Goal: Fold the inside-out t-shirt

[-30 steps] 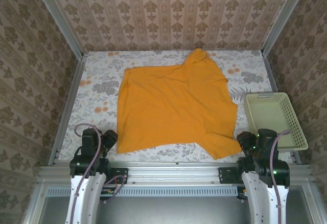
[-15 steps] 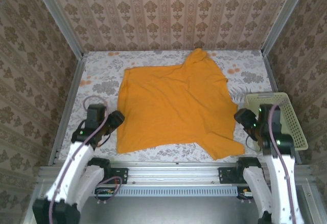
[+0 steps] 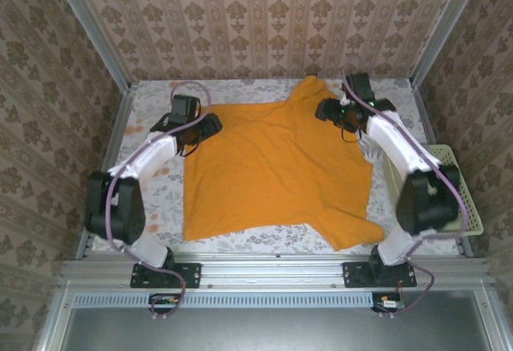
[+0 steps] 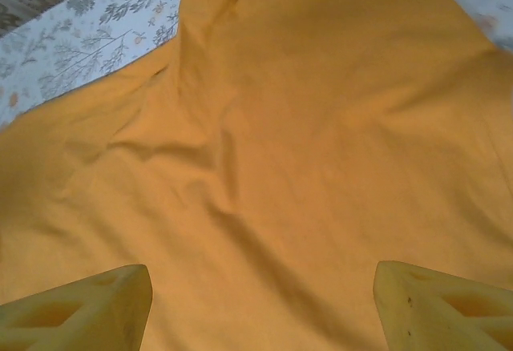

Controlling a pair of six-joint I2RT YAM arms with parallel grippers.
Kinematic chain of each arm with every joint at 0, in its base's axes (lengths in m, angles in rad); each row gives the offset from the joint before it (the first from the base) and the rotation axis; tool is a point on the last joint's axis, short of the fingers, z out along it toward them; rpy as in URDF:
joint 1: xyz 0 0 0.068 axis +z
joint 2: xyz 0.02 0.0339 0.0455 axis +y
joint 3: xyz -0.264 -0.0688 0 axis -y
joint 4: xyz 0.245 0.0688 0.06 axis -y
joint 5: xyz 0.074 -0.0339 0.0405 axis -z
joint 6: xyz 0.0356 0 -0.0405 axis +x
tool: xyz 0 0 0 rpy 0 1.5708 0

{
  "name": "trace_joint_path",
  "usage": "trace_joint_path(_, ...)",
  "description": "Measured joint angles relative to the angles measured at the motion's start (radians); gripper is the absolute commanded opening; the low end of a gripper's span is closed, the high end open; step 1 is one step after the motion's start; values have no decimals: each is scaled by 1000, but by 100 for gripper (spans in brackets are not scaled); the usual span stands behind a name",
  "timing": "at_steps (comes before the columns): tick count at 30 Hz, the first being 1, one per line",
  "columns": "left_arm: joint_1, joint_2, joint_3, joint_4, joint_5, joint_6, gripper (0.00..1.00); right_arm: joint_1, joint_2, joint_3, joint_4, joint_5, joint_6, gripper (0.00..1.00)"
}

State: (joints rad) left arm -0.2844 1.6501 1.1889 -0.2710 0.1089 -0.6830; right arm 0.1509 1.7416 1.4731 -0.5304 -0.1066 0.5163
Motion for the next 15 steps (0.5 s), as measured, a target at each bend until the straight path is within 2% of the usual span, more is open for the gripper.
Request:
trace_joint_path(7,84,337,336,-43,-2,71,65,-6,436,425,-52,-11,-21,74)
trace_joint_path(10,104,473,529,-106,-43,124,65,-15,561,584,-93,-11,-24,74)
trace_joint_path(15,118,672,814,-233,-114,206,65,-30,687,756,-151,-19,-23,73)
